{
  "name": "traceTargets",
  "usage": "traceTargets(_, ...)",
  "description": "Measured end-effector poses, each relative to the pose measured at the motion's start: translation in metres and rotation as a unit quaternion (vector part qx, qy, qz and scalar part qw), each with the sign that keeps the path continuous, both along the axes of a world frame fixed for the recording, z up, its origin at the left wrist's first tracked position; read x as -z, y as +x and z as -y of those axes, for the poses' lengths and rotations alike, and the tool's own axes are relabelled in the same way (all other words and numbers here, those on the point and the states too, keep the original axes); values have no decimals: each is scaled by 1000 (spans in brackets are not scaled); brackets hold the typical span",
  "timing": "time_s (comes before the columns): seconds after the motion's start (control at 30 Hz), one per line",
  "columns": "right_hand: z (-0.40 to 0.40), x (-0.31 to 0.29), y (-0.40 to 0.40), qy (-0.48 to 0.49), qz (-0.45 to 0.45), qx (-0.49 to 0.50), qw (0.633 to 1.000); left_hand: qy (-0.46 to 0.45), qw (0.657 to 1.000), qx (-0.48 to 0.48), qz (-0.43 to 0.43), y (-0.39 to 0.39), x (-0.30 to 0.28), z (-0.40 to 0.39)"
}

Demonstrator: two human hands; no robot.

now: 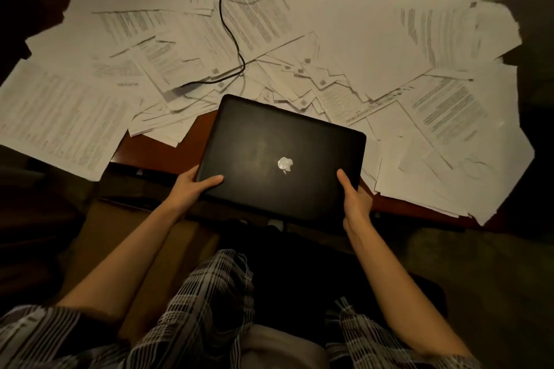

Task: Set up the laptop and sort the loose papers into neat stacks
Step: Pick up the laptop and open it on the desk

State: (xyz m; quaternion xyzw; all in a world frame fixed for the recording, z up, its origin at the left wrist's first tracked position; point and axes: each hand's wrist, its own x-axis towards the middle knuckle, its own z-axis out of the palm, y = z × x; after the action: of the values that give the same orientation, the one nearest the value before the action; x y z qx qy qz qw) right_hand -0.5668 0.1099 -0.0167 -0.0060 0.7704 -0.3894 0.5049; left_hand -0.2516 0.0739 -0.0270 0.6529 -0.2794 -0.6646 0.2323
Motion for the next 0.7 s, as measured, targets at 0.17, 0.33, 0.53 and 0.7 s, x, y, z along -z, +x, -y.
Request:
traceTargets(0.17,-5,20,11,21,-33,-4,999,-12,988,95,117,11,14,-6)
traceTargets(0.33,4,31,14,8,-61,-35,997,-42,973,97,204,8,15,-20)
traceTargets(0.53,14,37,17,11,-79,-44,996,-114,955,168,216,16,18,-23)
traceTargets(0.7,29,33,21,18,-85,-76,993,-125,940,197,251,19,20,-8)
